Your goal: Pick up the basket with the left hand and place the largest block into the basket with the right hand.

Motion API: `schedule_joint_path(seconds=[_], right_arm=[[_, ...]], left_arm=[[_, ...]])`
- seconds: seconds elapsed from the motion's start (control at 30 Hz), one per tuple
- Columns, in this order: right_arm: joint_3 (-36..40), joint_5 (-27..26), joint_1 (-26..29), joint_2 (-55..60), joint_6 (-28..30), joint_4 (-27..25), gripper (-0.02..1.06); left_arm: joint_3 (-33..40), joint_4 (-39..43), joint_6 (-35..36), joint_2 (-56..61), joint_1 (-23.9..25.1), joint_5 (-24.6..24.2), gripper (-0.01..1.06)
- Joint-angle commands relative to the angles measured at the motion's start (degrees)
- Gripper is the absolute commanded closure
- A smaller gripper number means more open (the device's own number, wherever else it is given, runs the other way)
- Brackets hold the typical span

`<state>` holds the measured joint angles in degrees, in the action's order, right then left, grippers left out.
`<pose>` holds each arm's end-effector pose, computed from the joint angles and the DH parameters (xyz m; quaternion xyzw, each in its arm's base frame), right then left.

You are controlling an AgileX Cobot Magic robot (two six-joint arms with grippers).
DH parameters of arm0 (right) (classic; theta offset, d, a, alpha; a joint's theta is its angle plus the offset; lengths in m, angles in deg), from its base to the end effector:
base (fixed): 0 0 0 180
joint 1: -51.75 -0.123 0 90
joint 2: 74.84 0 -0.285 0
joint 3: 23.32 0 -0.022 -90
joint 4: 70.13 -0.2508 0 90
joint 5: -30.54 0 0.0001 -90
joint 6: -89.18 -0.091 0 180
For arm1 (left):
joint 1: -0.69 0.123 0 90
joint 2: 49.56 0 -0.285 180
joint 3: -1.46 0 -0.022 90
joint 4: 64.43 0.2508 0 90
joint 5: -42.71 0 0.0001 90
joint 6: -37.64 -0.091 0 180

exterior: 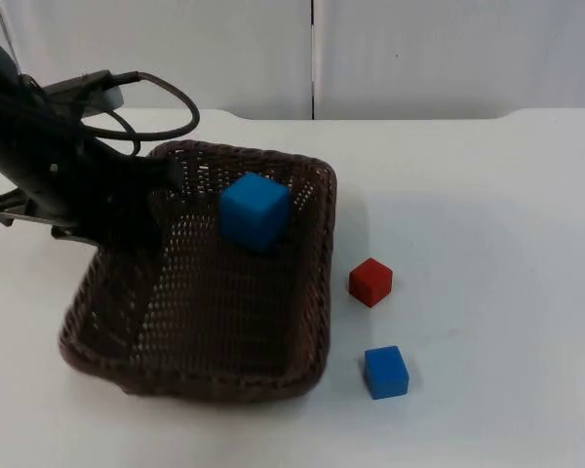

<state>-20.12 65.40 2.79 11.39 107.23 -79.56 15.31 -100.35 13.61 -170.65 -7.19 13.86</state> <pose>0.1951 0.2371 0.3812 -0.4550 0.7555 0.1945 0.4293 0.3644 -0.0765 0.1240 0.0220 0.9732 -0.1647 0.1588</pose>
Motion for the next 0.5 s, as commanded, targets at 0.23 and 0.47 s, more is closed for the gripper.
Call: schedule_joint_path(seconds=[0.23, 0.47], right_arm=[[-0.06, 0.16, -0.34, -0.51, -0.20, -0.11, 0.21], [-0.06, 0.16, -0.34, -0.92, -0.57, -0.15, 0.21]], left_arm=[[-0.37, -0.14, 0.33, 2.04, -0.07, 1.11, 0.28], [-0.37, 3.91, 1.42, 7.38, -0.07, 0.89, 0.27]])
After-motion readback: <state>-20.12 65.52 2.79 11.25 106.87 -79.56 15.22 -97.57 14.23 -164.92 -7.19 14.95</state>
